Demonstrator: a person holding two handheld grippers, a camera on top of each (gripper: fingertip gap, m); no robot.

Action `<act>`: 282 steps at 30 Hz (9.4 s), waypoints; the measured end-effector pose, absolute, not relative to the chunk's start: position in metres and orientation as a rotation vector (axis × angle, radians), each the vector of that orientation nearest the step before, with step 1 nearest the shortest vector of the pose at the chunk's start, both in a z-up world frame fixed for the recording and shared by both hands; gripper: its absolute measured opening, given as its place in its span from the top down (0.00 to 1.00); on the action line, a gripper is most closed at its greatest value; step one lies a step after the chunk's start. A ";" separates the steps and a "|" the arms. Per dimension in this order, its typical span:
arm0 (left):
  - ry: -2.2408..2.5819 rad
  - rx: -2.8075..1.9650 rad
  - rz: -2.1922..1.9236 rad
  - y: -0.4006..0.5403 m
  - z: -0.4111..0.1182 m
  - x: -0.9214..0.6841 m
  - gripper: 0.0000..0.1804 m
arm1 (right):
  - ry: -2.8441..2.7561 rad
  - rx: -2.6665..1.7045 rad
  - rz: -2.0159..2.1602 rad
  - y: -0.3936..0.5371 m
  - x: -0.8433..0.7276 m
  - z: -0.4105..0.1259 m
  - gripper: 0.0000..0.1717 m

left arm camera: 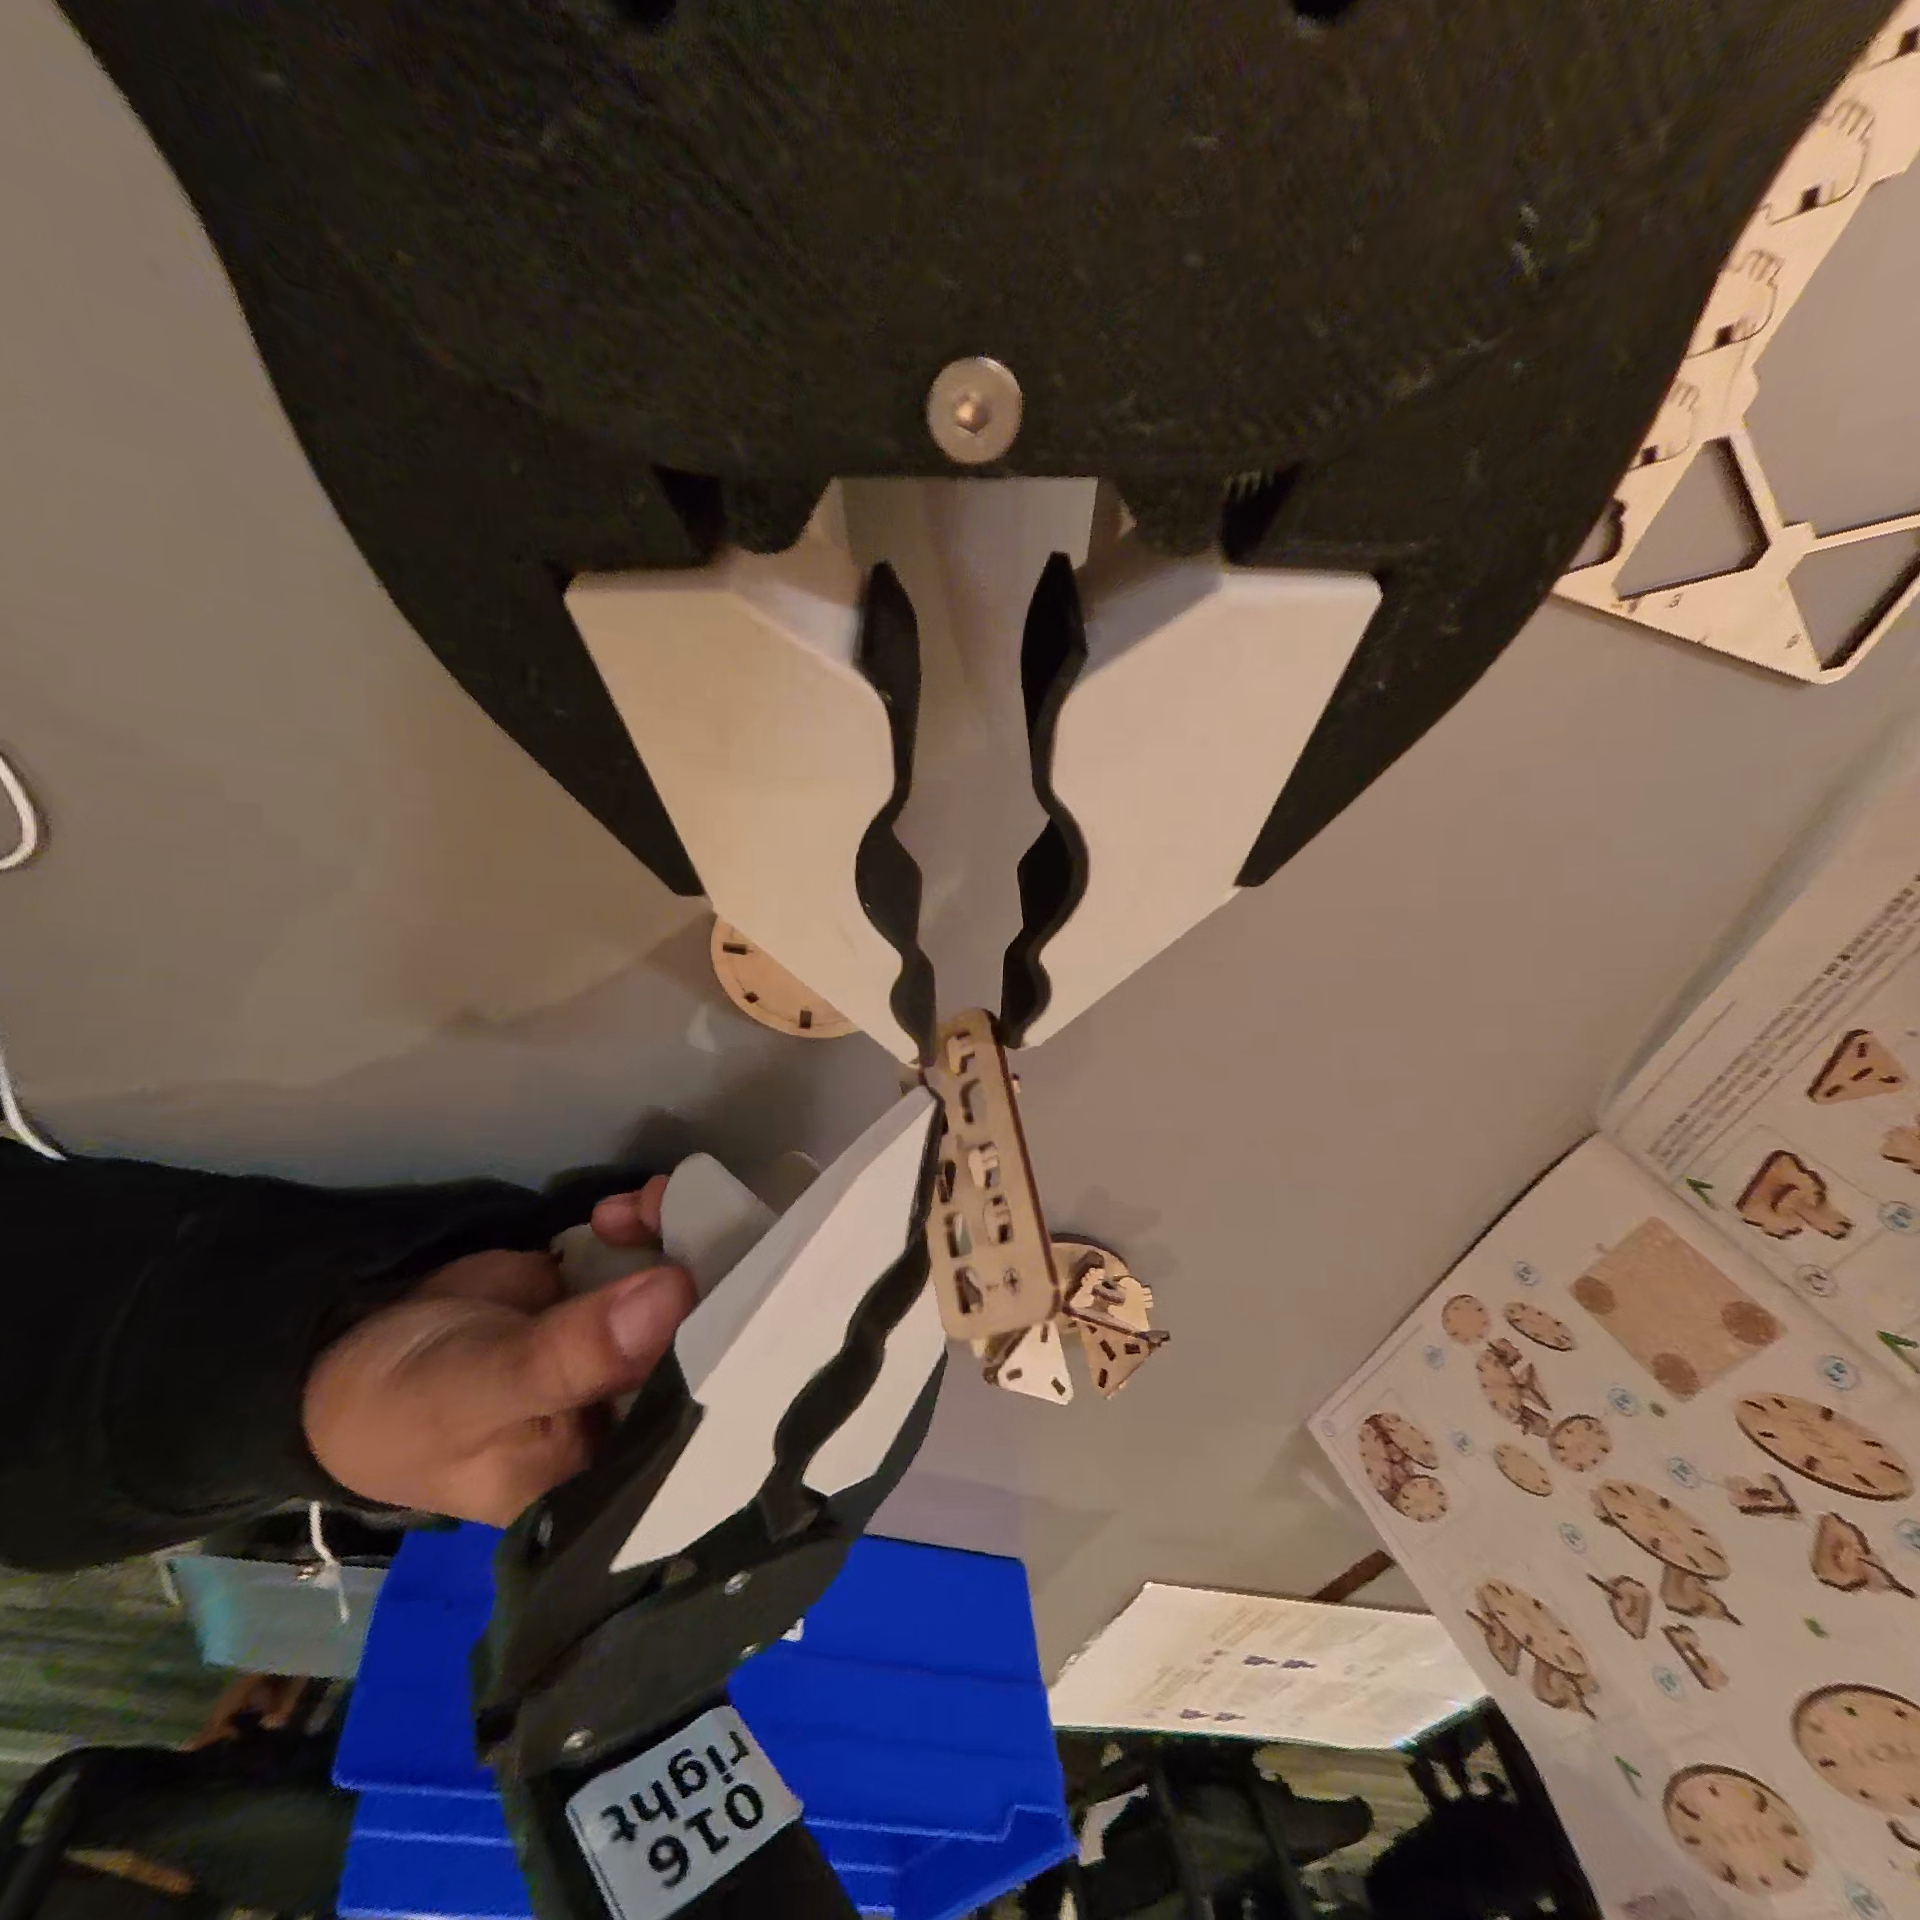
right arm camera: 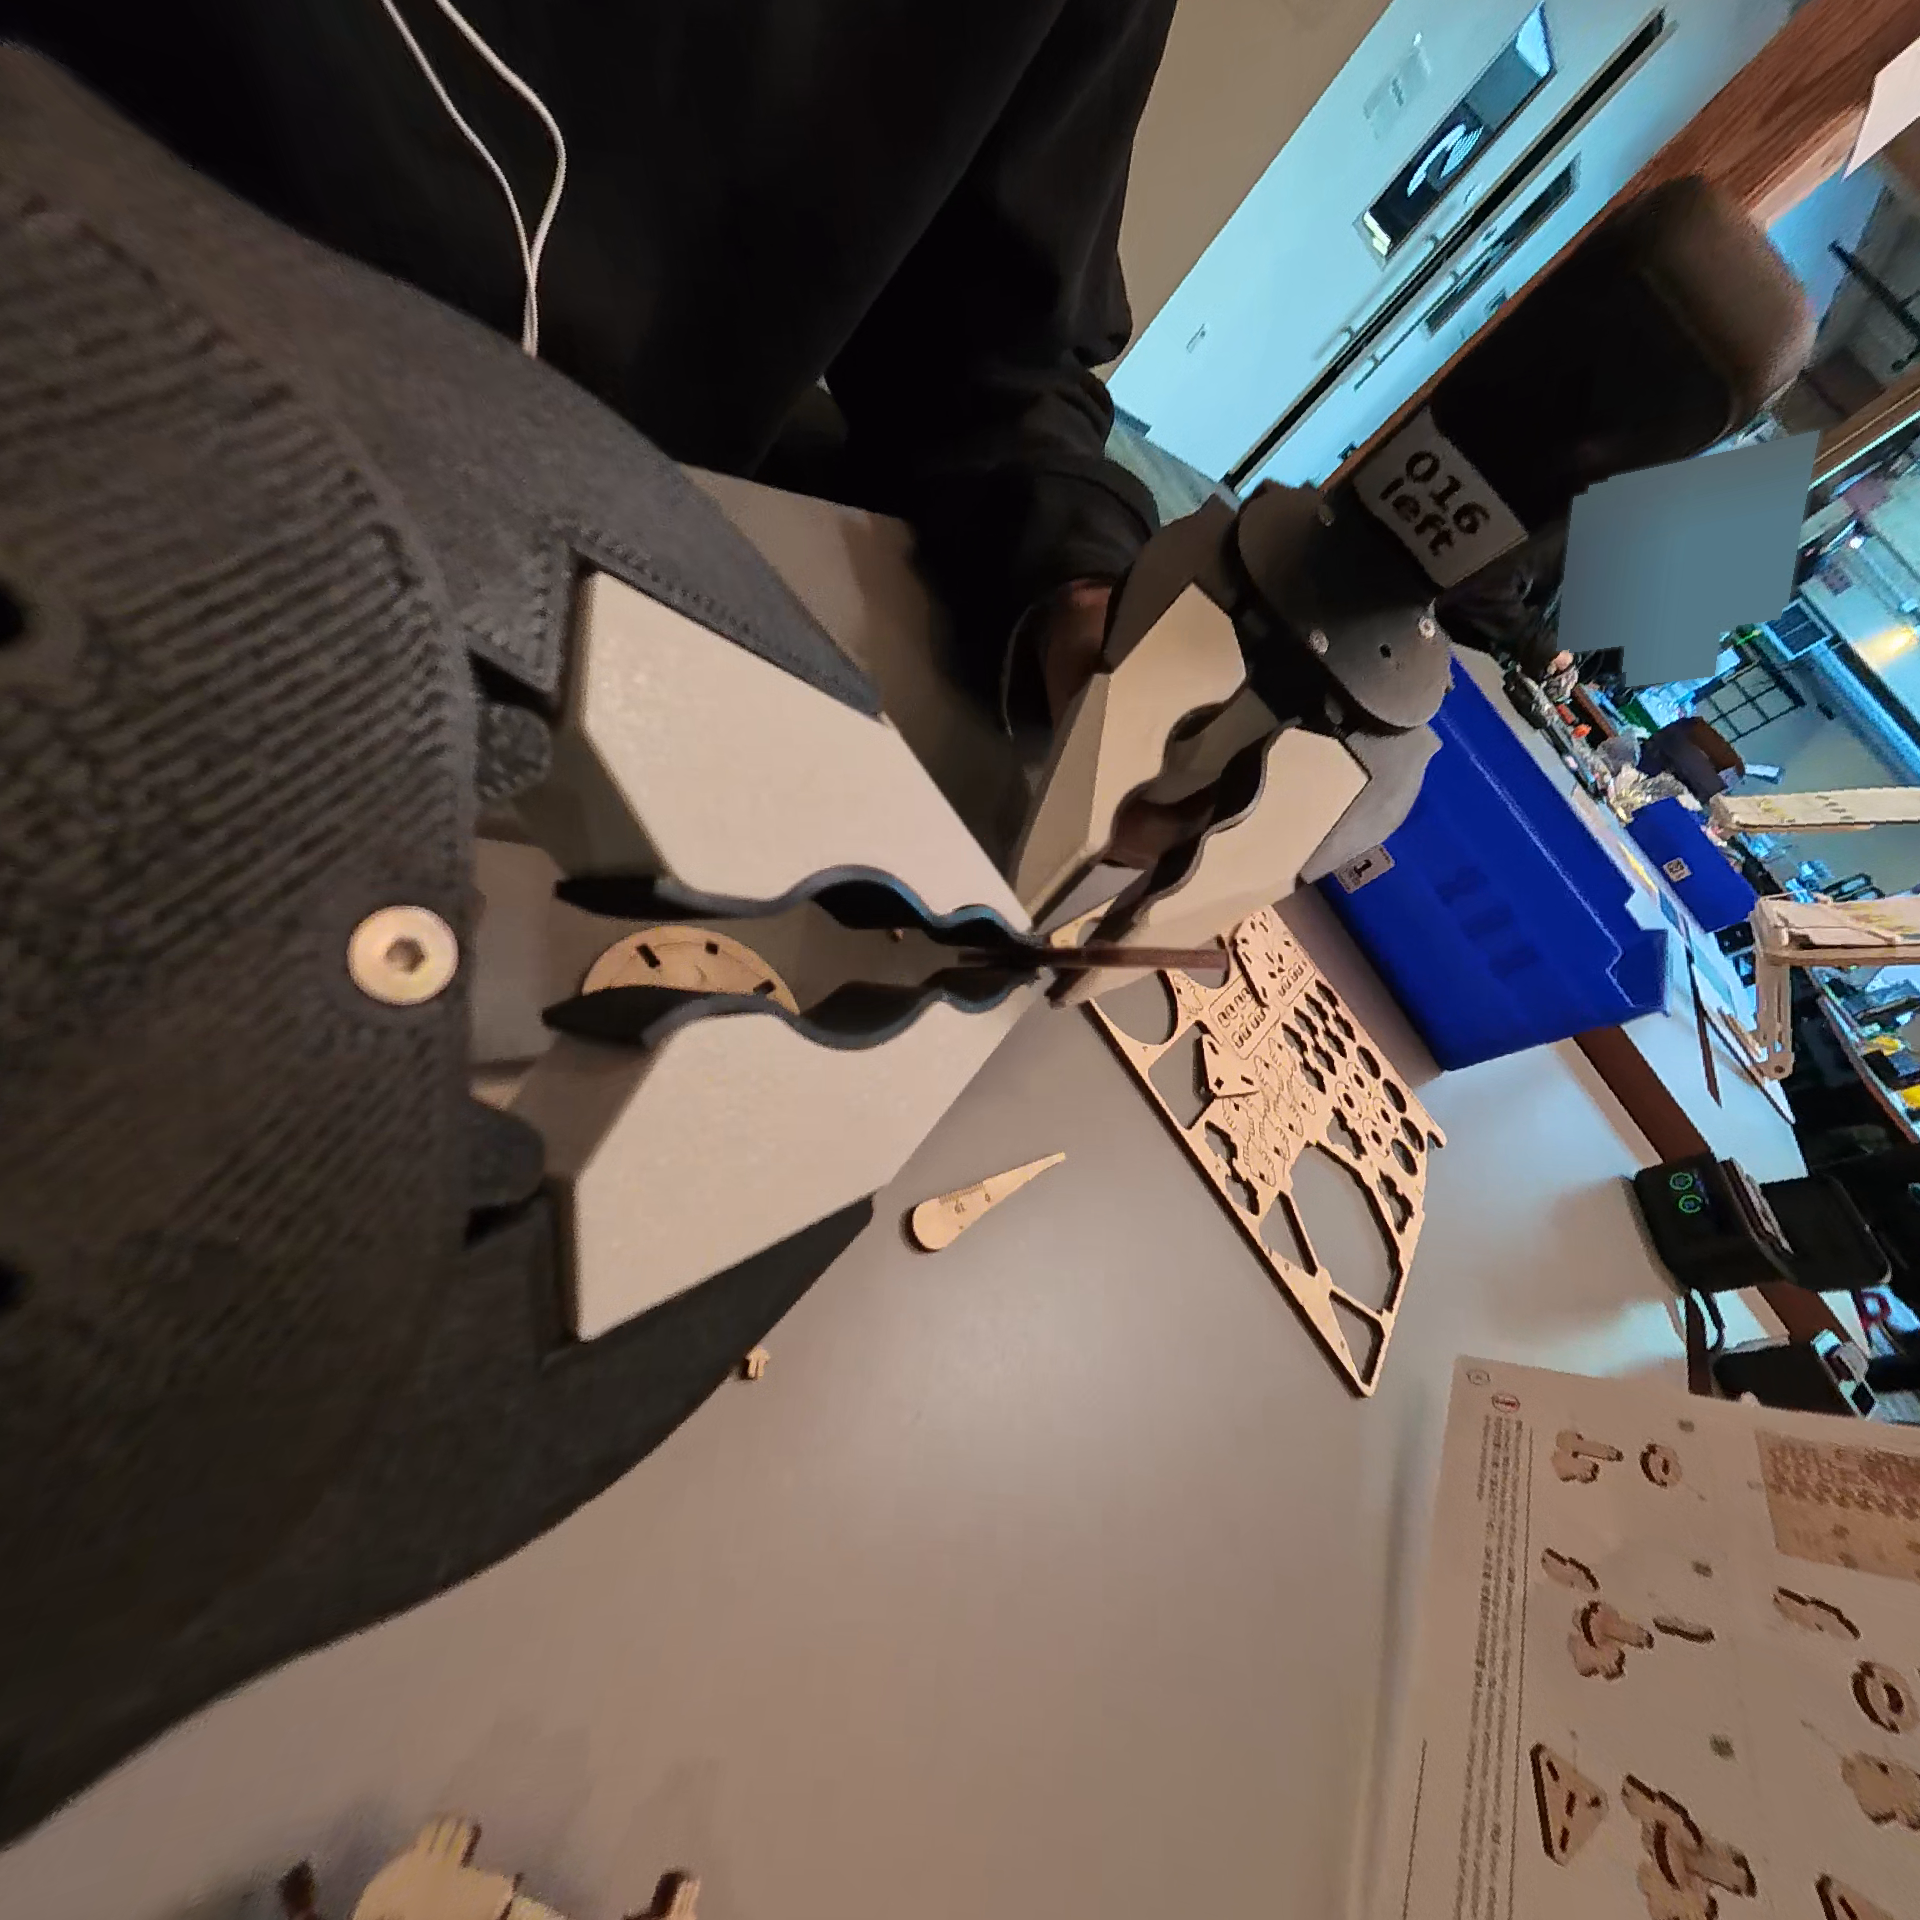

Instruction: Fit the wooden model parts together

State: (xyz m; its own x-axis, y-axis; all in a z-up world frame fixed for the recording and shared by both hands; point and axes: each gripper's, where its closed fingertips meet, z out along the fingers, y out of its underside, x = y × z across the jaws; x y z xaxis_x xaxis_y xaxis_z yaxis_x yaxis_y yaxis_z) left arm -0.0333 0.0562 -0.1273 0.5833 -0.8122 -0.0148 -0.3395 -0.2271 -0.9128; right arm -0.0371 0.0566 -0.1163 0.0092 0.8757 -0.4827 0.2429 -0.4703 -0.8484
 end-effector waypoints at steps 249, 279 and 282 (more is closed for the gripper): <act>0.684 -1.649 -0.880 0.057 -0.089 -0.039 0.88 | -1.044 -1.370 1.159 0.051 -0.040 -0.068 1.00; 0.710 -1.587 -0.642 0.057 -0.075 -0.047 0.96 | -0.917 -1.367 0.923 0.059 -0.049 -0.063 1.00; 0.707 -1.594 -0.649 0.057 -0.077 -0.047 0.93 | -0.906 -1.372 0.894 0.060 -0.050 -0.063 1.00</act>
State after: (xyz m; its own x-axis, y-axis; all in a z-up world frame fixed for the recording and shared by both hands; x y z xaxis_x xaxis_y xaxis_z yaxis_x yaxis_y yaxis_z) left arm -0.0466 0.0574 -0.0771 0.6576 -0.7531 0.0203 -0.0845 -0.1005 -0.9913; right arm -0.0501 0.0602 -0.0635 0.4003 0.9164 0.0088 0.0041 0.0078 -1.0000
